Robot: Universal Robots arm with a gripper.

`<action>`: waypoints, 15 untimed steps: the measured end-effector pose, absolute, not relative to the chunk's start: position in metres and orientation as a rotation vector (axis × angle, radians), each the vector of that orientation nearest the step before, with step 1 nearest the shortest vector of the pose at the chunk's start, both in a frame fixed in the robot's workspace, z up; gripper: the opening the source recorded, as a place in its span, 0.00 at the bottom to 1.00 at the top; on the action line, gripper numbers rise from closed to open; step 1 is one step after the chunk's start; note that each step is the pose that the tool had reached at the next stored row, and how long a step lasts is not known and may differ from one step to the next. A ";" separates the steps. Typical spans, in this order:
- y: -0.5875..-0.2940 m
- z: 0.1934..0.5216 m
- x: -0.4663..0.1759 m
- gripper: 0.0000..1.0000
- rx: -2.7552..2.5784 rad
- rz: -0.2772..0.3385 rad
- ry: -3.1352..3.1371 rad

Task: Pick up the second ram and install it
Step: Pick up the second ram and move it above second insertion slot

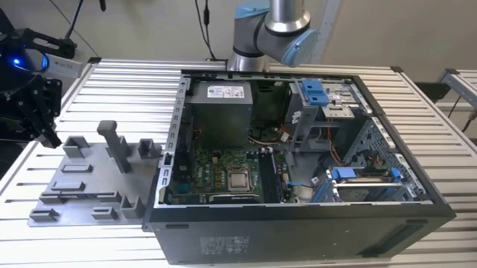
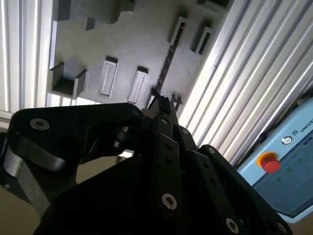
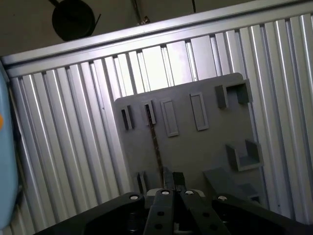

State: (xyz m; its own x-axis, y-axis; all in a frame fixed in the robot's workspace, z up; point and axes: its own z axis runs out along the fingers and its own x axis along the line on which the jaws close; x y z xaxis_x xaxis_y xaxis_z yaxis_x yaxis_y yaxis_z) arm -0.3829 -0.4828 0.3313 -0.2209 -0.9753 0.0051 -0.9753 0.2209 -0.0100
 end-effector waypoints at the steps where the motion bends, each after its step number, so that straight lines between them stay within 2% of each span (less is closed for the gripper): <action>1: -0.483 0.331 -0.383 0.11 -1.959 -0.017 2.453; 5: -0.483 0.331 -0.383 0.12 -1.959 -0.017 2.453; 6: -0.483 0.331 -0.383 0.18 -1.959 -0.017 2.453; 7: -0.483 0.331 -0.383 0.18 -1.959 -0.017 2.453; 9: -0.483 0.331 -0.383 0.30 -1.959 -0.017 2.453; 10: -0.483 0.331 -0.383 0.30 -1.959 -0.017 2.453; 11: -0.483 0.331 -0.383 0.36 -1.959 -0.017 2.453; 15: -0.483 0.328 -0.383 0.36 -1.960 -0.017 2.452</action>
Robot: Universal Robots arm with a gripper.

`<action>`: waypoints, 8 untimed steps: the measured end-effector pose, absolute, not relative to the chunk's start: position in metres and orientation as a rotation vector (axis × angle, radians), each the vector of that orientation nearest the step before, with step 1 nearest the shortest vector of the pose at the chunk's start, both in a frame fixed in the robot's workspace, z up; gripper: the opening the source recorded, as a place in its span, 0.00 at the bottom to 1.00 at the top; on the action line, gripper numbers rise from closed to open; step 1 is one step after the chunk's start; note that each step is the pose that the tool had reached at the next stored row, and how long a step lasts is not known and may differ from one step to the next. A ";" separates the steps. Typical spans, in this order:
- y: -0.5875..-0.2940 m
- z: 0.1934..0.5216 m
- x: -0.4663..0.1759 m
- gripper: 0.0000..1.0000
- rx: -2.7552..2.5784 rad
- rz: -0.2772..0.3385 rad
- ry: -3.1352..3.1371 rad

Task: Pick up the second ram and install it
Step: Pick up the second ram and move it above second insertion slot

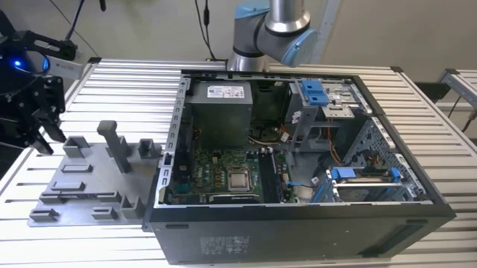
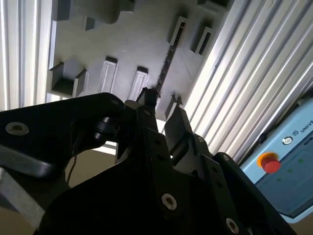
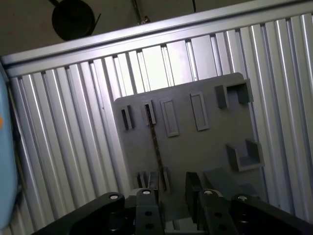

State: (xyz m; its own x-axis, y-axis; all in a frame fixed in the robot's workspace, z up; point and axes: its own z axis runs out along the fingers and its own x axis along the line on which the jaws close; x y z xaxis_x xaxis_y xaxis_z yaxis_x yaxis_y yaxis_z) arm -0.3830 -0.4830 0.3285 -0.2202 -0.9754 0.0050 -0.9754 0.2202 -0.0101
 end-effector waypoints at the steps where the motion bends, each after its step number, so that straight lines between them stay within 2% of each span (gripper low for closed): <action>1: -0.483 0.327 -0.383 0.36 -1.963 -0.017 2.450; 8: -0.483 0.319 -0.383 0.36 -1.996 -0.018 2.422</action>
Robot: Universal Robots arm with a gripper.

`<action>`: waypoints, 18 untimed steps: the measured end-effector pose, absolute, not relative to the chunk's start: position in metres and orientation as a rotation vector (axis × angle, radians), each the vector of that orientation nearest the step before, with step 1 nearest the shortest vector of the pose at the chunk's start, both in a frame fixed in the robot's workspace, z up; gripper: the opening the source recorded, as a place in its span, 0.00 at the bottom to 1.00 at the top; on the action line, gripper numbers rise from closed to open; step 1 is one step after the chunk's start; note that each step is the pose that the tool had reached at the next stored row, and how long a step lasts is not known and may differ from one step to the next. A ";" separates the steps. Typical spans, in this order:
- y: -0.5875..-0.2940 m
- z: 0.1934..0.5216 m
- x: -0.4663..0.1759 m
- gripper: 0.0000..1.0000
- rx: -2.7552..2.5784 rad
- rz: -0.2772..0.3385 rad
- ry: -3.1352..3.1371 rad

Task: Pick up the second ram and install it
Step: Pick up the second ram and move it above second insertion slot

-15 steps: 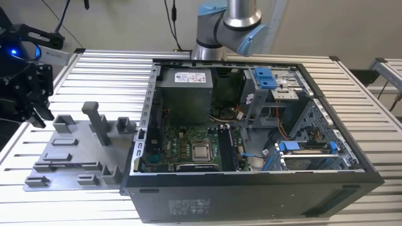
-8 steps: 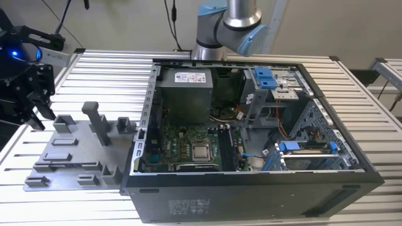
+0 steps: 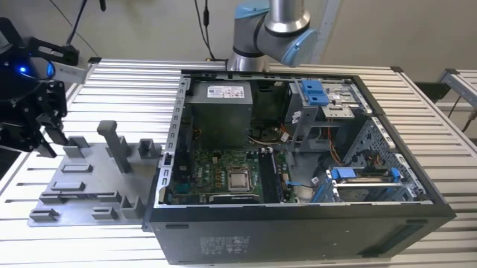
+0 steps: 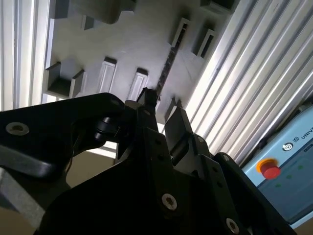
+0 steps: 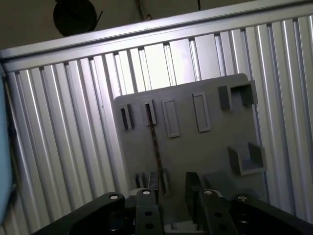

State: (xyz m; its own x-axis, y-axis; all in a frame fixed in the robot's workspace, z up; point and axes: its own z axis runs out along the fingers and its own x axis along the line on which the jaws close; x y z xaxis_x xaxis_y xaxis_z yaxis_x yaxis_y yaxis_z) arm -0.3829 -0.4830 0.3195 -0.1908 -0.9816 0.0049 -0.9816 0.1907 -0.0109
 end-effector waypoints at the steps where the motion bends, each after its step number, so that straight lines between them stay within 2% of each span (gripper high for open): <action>1: -0.483 0.318 -0.383 0.36 -2.000 -0.018 2.418; 18: -0.483 0.301 -0.383 0.36 -2.054 -0.018 2.372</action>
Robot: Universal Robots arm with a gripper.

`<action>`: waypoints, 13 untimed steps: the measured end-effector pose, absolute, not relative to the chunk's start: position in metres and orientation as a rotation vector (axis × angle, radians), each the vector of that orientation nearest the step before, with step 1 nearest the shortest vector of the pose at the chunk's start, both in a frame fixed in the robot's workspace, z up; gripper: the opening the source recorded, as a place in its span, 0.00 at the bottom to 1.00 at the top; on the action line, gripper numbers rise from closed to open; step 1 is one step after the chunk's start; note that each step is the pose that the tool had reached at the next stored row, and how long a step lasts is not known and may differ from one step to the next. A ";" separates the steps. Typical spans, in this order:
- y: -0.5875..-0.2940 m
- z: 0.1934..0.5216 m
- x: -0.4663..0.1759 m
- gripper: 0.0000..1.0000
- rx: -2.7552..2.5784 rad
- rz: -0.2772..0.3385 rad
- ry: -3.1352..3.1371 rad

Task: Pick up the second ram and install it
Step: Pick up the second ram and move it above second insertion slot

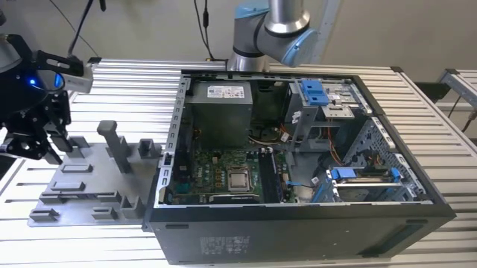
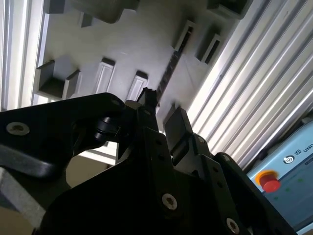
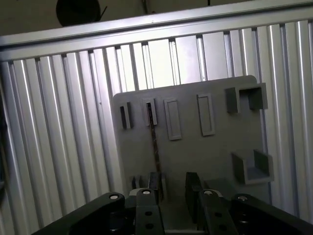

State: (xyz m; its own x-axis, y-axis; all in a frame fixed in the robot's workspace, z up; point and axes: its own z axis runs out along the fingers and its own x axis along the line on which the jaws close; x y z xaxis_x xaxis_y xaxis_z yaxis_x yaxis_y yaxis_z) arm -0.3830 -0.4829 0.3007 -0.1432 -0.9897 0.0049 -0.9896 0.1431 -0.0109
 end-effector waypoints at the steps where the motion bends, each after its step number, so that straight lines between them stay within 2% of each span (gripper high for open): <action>1: -0.483 0.300 -0.383 0.36 -2.057 -0.018 2.370; 13: -0.483 0.288 -0.383 0.36 -2.091 -0.018 2.340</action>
State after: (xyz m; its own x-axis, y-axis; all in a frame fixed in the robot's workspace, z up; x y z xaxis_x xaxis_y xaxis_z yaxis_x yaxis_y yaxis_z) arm -0.3830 -0.4829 0.2882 -0.1120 -0.9937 0.0049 -0.9937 0.1120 -0.0109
